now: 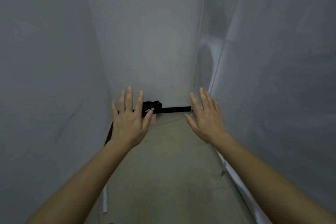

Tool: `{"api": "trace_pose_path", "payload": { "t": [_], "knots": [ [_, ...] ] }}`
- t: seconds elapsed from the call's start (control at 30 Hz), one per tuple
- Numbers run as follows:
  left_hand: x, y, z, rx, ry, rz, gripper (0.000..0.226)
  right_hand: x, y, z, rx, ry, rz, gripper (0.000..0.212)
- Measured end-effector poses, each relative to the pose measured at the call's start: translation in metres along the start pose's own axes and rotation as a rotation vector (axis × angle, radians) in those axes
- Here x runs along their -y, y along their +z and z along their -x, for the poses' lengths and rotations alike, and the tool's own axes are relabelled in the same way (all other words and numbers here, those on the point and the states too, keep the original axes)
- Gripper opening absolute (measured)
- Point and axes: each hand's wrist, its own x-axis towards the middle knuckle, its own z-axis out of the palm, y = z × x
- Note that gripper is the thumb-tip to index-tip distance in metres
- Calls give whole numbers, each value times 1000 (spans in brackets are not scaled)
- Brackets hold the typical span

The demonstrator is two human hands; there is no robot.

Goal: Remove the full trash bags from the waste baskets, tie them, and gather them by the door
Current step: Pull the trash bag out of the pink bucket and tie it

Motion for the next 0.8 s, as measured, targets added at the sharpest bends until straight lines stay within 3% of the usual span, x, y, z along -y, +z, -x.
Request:
{"api": "trace_pose_path", "payload": {
  "t": [0.33,0.6,0.8],
  "knots": [
    [37,182,-197,251,-20,-117,75,-115,137,-200,49,69,-38,78],
    [47,324,-351,367,-242,-159,73,-204,263,-393,149,13,-148,80],
    [97,379,-424,355,-364,-159,76,-209,336,-518,219,-64,-194,79]
  ]
}}
